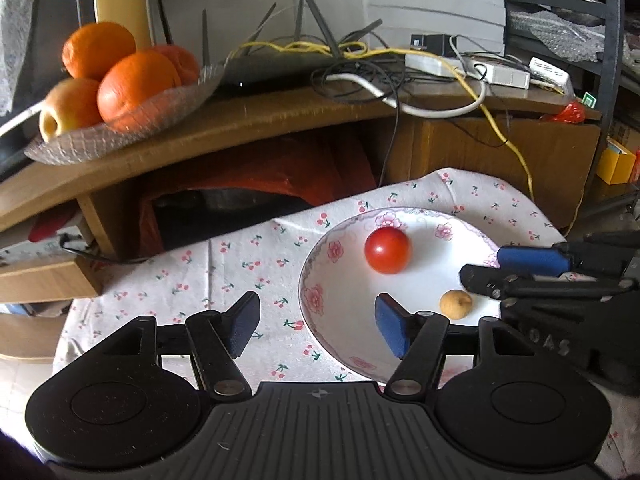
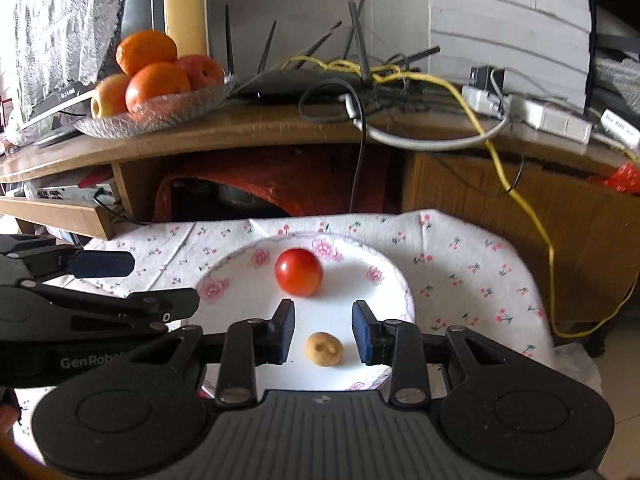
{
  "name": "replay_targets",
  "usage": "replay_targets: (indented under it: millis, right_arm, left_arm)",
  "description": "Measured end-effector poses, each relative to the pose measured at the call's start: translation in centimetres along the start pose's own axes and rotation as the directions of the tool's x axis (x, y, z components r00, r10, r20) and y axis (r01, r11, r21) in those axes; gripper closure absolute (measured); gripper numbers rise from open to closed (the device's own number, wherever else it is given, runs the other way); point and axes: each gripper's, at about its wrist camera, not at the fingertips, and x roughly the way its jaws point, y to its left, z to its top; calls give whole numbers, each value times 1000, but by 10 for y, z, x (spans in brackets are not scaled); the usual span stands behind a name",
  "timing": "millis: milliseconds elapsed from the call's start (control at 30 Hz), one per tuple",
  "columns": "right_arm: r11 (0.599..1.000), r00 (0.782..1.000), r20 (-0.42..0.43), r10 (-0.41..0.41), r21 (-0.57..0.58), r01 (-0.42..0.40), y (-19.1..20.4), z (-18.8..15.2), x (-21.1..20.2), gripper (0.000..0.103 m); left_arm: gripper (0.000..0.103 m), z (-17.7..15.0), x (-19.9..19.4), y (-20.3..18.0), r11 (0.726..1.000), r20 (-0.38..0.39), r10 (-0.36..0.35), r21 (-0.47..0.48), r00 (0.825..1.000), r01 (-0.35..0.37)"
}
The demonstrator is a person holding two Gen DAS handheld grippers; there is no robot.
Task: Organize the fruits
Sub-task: 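Open the left gripper over the bowl while the right gripper releases its brown fruit, then withdraw both grippers from the bowl back toward the remaining fruits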
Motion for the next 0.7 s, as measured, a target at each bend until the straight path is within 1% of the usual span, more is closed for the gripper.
replay_targets:
  millis: [133,267,400,533,700]
  right_arm:
    - [1000,1000,10,-1,7,1,0,2,-20,71]
    - [1000,1000,10,-13,8,13,0,-4,-38,71]
    - [1000,1000,-10,-9,26,10,2,-14,-54,71]
    - [1000,1000,-19,-5,13,5,11,-23,-69,71]
    - [1000,998,-54,11,1,-11,24,-38,-86,71]
  left_arm:
    - [30,-1,-16,4,1000,9,4,-1,1000,-4]
    - [28,-7,-30,6,1000,8,2,-6,1000,-2]
    - [27,-16,-42,9,1000,-1,2,1,1000,-2]
    - [27,-23,-54,13,1000,-1,-2,-4,1000,2]
    - [24,-33,-68,20,1000,-8,-7,-7,1000,7]
